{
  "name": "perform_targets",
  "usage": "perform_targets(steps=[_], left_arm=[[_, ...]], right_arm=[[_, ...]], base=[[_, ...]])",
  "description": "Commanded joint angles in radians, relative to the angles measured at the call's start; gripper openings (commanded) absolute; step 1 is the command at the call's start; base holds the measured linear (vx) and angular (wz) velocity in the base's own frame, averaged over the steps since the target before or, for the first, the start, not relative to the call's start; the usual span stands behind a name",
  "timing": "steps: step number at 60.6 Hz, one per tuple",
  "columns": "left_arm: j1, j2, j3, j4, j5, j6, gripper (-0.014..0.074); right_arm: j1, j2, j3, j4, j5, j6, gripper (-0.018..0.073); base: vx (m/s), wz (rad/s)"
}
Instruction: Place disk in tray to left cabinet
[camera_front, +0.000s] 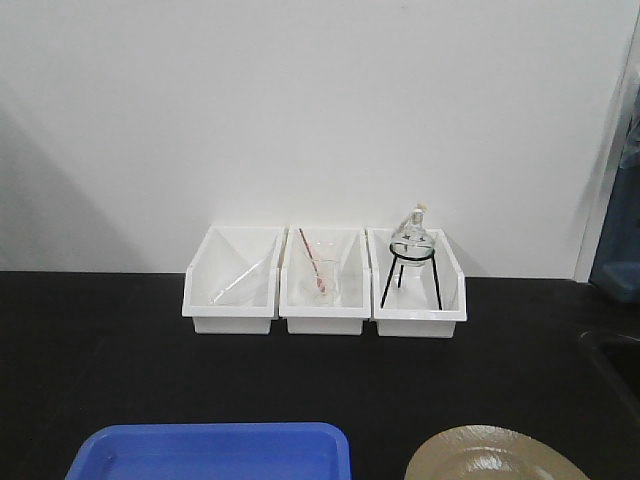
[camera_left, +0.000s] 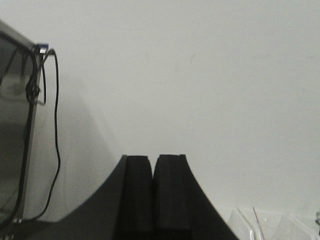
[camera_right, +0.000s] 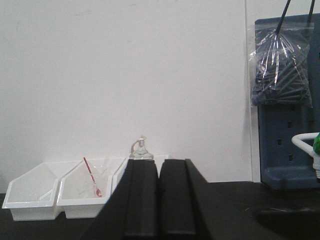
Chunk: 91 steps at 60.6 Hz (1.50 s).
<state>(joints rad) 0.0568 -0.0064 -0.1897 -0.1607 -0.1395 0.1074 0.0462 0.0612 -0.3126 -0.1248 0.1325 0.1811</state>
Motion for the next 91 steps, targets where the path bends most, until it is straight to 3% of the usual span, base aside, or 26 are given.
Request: perform_targets(steps=[1, 12, 29, 38, 51, 61, 71, 78, 91], left_arm=[[-0.005, 0.06, -0.154, -0.004, 0.052, 0.023, -0.0006], [-0.005, 0.217, -0.276, -0.004, 0.18, 0.109, -0.0006], [-0.005, 0.354, -0.269, -0.004, 0.306, 0.109, 0.0006], [-0.005, 0.404, -0.269, -0.004, 0.384, 0.11, 0.006], [-0.005, 0.453, -0.269, -0.004, 0.402, 0.11, 0.0243], [-0.005, 0.458, -0.269, -0.005, 0.402, 0.11, 0.0307], [-0.005, 0.458, -0.269, -0.006, 0.402, 0.11, 0.0307], [-0.005, 0.458, -0.269, -0.007, 0.402, 0.11, 0.0307], [-0.005, 0.458, -0.269, -0.007, 0.402, 0.11, 0.0307]], right_arm=[[-0.004, 0.096, -0.139, -0.007, 0.047, -0.012, -0.0001], [-0.004, 0.265, -0.203, -0.007, 0.083, -0.012, 0.0002], [-0.004, 0.452, -0.203, 0.001, 0.082, -0.003, 0.0041], [-0.004, 0.519, -0.203, 0.012, 0.084, 0.002, 0.0148], [-0.004, 0.613, -0.203, 0.028, 0.089, 0.001, 0.043], [-0.004, 0.672, -0.203, 0.146, 0.163, 0.009, 0.0488], [-0.015, 0.748, -0.203, 0.316, 0.332, 0.202, 0.0477], [-0.016, 0.828, -0.203, 0.31, 0.364, 0.359, 0.0477], [-0.016, 0.96, -0.203, 0.328, 0.317, 0.416, 0.0477]], base=[[0.0, 0.0], [0.0, 0.0], [0.0, 0.0], [0.0, 0.0], [0.0, 0.0], [0.0, 0.0], [0.0, 0.0], [0.0, 0.0], [0.0, 0.0]])
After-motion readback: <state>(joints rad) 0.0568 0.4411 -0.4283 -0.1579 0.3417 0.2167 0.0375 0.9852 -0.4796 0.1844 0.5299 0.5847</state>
